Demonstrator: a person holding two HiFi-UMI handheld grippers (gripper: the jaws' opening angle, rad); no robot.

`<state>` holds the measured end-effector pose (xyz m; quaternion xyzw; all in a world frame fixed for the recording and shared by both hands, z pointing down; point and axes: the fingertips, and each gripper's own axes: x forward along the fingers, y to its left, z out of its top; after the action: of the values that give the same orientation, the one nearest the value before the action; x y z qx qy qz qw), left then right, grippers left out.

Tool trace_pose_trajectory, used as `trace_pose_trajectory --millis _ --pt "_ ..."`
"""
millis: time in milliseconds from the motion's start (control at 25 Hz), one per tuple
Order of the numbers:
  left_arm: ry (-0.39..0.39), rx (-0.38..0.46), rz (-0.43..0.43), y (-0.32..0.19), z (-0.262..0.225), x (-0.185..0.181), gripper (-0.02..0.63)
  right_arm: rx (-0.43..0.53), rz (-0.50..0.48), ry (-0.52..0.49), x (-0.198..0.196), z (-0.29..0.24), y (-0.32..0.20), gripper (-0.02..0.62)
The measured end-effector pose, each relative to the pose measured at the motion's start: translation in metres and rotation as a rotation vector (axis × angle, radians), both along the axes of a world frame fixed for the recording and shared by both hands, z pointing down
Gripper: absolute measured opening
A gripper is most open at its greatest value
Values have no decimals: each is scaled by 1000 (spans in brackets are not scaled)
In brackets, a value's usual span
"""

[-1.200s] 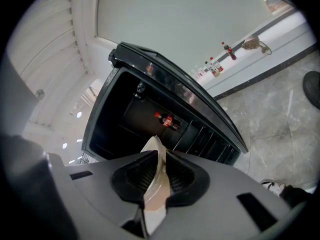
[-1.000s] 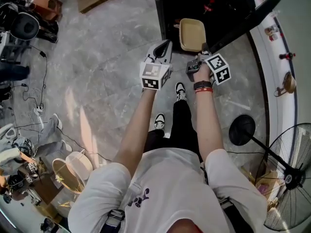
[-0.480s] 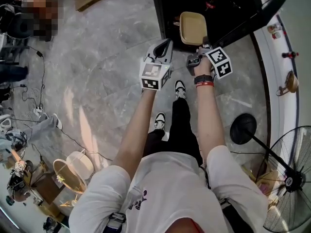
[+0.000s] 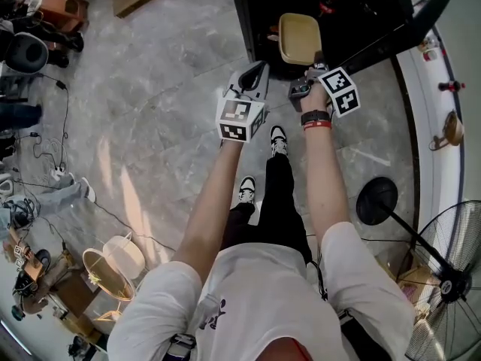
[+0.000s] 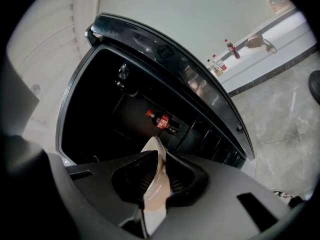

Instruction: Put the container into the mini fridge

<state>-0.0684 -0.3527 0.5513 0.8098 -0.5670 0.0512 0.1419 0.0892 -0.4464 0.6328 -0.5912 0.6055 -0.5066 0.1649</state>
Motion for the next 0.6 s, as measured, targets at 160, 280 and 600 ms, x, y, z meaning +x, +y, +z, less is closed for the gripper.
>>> trace_pose_trajectory --millis 160,280,600 --pt "3 -4 -2 -7 7 -5 18 4 10 5 -1 8 -14 63" --pt "-1 -8 -2 -12 16 -9 18 5 12 7 -4 15 -25 64" --pt "8 -11 -4 -26 24 -12 18 22 12 16 -13 24 -54 63"
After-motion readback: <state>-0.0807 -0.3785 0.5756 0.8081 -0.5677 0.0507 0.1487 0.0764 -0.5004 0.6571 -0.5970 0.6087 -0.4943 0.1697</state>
